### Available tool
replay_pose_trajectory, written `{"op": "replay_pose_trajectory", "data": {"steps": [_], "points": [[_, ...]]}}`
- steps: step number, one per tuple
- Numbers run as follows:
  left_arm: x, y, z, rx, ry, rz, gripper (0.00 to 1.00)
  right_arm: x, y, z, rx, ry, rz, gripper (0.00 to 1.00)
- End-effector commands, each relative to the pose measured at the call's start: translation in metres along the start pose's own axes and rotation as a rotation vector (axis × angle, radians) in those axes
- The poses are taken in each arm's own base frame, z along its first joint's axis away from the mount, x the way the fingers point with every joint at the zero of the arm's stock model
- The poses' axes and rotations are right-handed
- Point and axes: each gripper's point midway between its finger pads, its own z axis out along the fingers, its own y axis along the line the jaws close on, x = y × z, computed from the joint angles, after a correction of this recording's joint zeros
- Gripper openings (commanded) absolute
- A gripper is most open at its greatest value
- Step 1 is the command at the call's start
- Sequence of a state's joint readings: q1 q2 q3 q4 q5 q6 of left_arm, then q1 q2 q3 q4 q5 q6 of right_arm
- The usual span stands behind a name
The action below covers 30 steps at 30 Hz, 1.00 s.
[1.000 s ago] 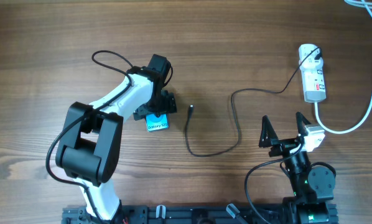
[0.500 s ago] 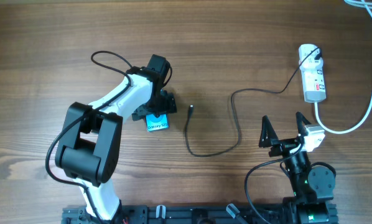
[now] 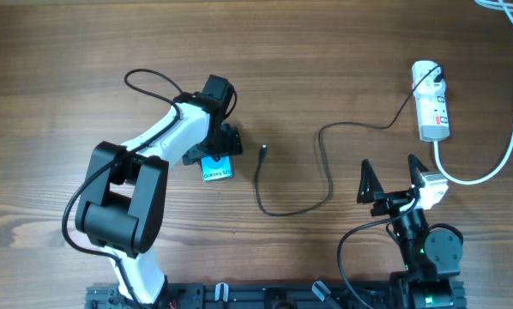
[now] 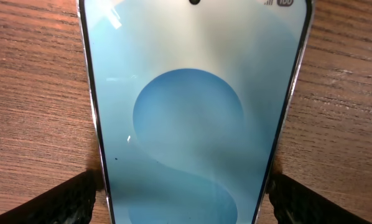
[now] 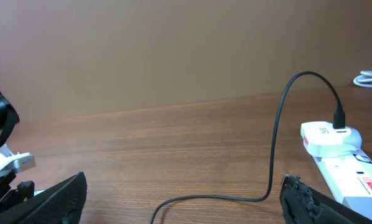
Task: Plug charger to phone and switch on socket
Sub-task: 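Lift the phone with the left gripper and tilt it upright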
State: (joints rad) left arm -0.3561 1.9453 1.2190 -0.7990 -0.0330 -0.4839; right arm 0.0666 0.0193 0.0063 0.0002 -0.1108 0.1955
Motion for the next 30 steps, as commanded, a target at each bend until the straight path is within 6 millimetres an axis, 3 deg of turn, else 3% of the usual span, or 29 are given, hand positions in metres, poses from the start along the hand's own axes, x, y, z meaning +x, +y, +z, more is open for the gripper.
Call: {"op": "replay_pose_trajectory", "data": {"steps": [1, 6, 17, 21, 26, 30], "points": [[0.0112, 0.0112, 0.0129, -0.032, 0.046, -0.004, 0.93, -0.0039, -0.0026, -0.0008, 0.014, -0.019, -0.013, 1.00], [0.0115, 0.0109, 0.0129, -0.031, 0.047, -0.004, 1.00, -0.0039, -0.0026, -0.0008, 0.014, -0.019, -0.013, 1.00], [0.0097, 0.0099, 0.0130, -0.027, 0.040, -0.004, 0.99, -0.0039, -0.0026, -0.0008, 0.014, -0.019, -0.013, 1.00], [0.0100, 0.0101, 0.0130, -0.027, 0.041, -0.004, 0.83, -0.0039, -0.0026, -0.0008, 0.014, -0.019, -0.013, 1.00], [0.0108, 0.0101, 0.0130, -0.027, 0.044, -0.004, 0.71, -0.0039, -0.0026, -0.0008, 0.014, -0.019, -0.013, 1.00], [0.0111, 0.0084, 0.0118, -0.010, 0.050, -0.008, 0.70, -0.0039, -0.0026, -0.0008, 0.014, -0.019, -0.013, 1.00]]}}
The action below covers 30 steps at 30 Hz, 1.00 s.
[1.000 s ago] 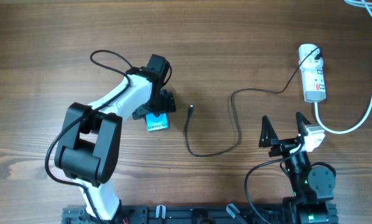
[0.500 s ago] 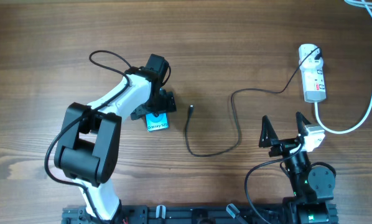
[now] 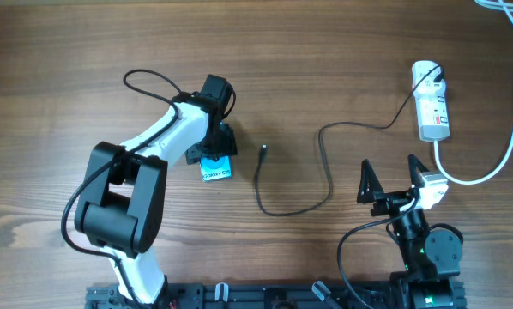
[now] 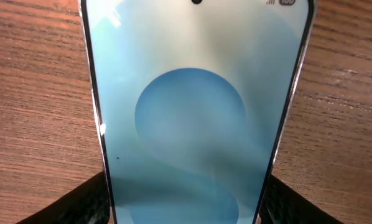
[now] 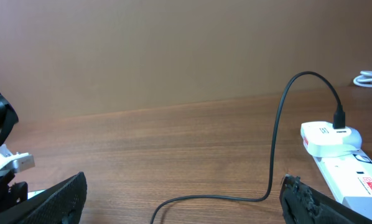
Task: Plug charger to phone and switch on socket
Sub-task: 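Lift the phone with the left gripper and tilt it upright, then move the right gripper toward the black cable's USB-C end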
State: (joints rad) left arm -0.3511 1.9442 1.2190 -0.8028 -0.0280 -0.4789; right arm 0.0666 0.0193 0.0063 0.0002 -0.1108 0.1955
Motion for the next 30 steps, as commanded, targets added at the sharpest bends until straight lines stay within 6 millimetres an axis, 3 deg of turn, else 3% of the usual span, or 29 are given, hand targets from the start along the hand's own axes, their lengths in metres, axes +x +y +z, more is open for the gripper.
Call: {"op": "replay_pose_trajectory", "data": {"steps": [1, 6, 15, 22, 30], "points": [[0.010, 0.008, 0.011, -0.012, 0.044, -0.010, 0.70, -0.004, -0.003, -0.001, 0.014, -0.019, -0.013, 1.00], [0.004, 0.010, -0.006, 0.002, 0.020, -0.024, 0.70, -0.004, -0.003, -0.001, 0.014, -0.019, -0.013, 1.00], [-0.009, -0.006, -0.059, 0.215, -0.007, -0.076, 0.71, -0.004, 0.000, -0.001, 0.001, -0.020, -0.010, 1.00], [-0.006, -0.018, -0.072, 0.393, 0.070, -0.121, 0.71, -0.007, 0.003, -0.001, -0.018, -0.029, -0.011, 1.00], [-0.002, -0.025, -0.077, 0.449, 0.098, -0.121, 0.71, -0.007, 0.043, -0.006, -0.245, -0.015, -0.025, 1.00]]}}
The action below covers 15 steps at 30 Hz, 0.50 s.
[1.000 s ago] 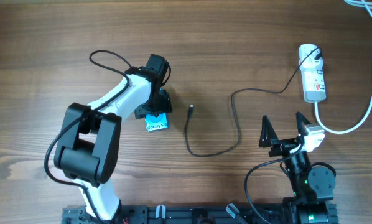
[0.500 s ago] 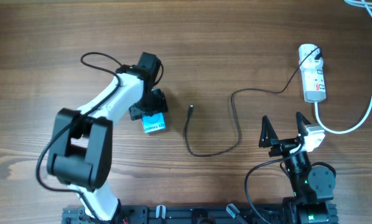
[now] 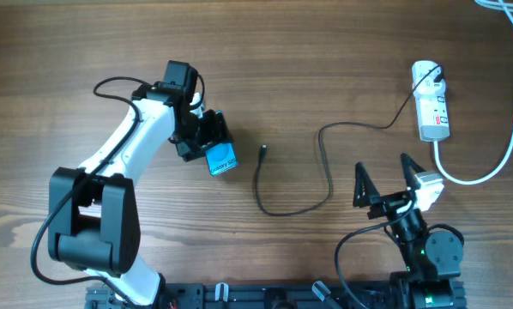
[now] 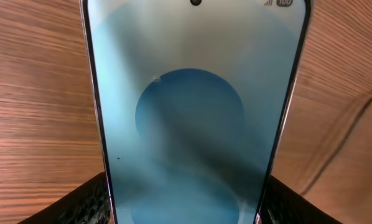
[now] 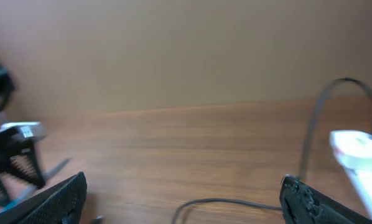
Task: Plug charger to phone and switch on socket
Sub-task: 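Move the right gripper toward the black cable's USB-C end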
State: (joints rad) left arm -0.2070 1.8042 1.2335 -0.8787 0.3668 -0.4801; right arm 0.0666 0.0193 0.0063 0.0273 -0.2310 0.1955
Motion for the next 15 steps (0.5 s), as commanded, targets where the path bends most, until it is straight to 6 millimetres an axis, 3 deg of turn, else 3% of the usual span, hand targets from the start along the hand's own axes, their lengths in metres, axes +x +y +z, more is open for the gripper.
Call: {"op": "replay_pose_trajectory", "data": {"steps": [1, 8, 15], "points": [[-0.001, -0.016, -0.012, 0.070, -0.007, 0.015, 0.71, -0.011, 0.022, -0.003, -0.123, -0.026, -0.027, 1.00], [-0.001, -0.016, -0.012, 0.069, -0.006, 0.015, 0.71, -0.071, 0.030, -0.006, -0.105, -0.085, -0.039, 1.00], [-0.001, -0.016, -0.012, 0.069, -0.006, 0.014, 0.71, -0.148, 0.041, 0.012, -0.080, 0.053, -0.013, 1.00]]}}
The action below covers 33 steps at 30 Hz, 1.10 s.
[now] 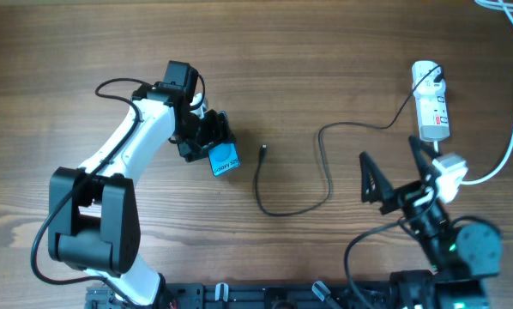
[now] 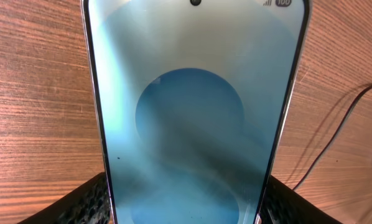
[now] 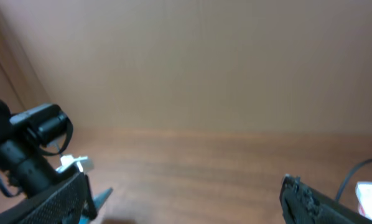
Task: Plug charger to phone and switch on socket
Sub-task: 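Move the right gripper toward the black cable's USB-C end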
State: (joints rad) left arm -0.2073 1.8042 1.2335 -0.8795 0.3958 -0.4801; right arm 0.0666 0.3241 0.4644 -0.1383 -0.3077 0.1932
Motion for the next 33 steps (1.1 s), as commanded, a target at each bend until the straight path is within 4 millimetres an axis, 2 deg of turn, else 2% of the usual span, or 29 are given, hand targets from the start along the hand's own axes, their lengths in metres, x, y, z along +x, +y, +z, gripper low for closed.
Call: {"op": "replay_pose_trajectory", "data": {"steps": [1, 6, 9, 10, 13, 14, 15, 18, 20, 23, 26, 32, 33], "points": [[-0.004, -0.012, -0.012, 0.044, -0.022, 0.015, 0.71, -0.046, 0.006, 0.015, 0.001, 0.085, -0.016, 1.00], [-0.004, -0.012, -0.012, 0.044, -0.022, 0.015, 0.71, -0.047, 0.002, 0.042, 0.013, 0.386, 0.022, 1.00], [-0.004, -0.012, -0.012, 0.045, -0.022, 0.015, 0.71, -0.050, 0.024, 0.063, -0.143, 0.445, 0.084, 1.00], [-0.004, -0.012, -0.012, 0.045, -0.022, 0.015, 0.71, -0.043, 0.035, 0.063, -0.217, 0.489, 0.122, 1.00], [-0.004, -0.012, -0.012, 0.045, -0.022, 0.015, 0.71, -0.018, 0.048, 0.070, -0.335, 0.594, 0.231, 1.00], [-0.004, -0.012, -0.012, 0.045, -0.022, 0.015, 0.71, -0.008, 0.048, 0.074, -0.342, 0.630, 0.283, 0.99], [-0.004, -0.012, -0.012, 0.045, -0.022, 0.015, 0.71, 0.005, 0.044, 0.081, -0.323, 0.678, 0.346, 0.95], [-0.004, -0.012, -0.012, 0.044, -0.023, 0.015, 0.71, 0.041, 0.035, 0.096, -0.285, 0.796, 0.423, 0.73], [-0.004, -0.012, -0.012, 0.044, -0.024, 0.015, 0.71, 0.061, 0.036, 0.103, -0.287, 0.859, 0.449, 0.68], [-0.008, -0.011, -0.013, 0.047, -0.034, 0.011, 0.71, 0.097, 0.037, 0.114, -0.207, 0.974, 0.519, 0.68], [-0.013, -0.005, -0.016, 0.048, -0.046, -0.008, 0.71, 0.136, 0.042, 0.122, -0.109, 1.081, 0.518, 0.67], [-0.025, 0.014, -0.025, 0.049, -0.064, -0.073, 0.71, 0.205, 0.064, 0.132, 0.071, 1.203, 0.387, 0.67], [-0.029, 0.020, -0.028, 0.049, -0.069, -0.094, 0.71, 0.225, 0.074, 0.133, 0.130, 1.220, 0.344, 0.67]]}}
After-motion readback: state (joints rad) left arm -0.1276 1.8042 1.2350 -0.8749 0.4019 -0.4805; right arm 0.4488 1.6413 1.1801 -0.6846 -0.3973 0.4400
